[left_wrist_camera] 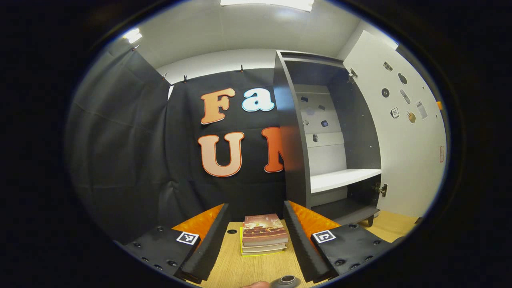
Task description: Open the cabinet door with the right hand, grasp the bottle in the cabinet with the left hand and place it on the coaster, then close the cabinet door with the right hand.
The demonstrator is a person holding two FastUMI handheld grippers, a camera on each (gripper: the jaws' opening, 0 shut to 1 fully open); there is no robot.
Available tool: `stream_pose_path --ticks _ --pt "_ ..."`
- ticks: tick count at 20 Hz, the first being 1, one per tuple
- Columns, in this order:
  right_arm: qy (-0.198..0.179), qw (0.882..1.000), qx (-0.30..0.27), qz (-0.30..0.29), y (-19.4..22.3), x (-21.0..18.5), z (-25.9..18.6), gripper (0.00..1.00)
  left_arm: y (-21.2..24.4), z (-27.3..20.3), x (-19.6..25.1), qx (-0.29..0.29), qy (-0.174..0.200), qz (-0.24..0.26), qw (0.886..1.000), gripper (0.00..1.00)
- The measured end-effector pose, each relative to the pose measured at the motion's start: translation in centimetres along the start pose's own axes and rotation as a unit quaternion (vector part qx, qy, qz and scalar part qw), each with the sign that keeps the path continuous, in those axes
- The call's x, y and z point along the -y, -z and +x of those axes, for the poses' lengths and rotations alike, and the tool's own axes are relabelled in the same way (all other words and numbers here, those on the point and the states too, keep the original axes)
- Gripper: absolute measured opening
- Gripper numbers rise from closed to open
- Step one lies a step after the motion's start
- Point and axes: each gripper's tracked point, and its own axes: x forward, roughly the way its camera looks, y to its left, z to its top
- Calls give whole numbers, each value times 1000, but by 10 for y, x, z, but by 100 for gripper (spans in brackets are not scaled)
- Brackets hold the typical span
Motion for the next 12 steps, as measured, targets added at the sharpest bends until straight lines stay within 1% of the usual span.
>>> stream_pose_path --ticks 4,7,12 --pt "-44 999 -5 18 0 -21 5 71 -10 3 -3 6 -4 4 1000 88" --pt "-72 997 -2 14 -1 -41 12 71 -19 5 -4 13 -5 2 1000 87" --pt "-98 995 5 16 -1 -64 21 70 -24 12 -2 9 -3 -2 1000 87"
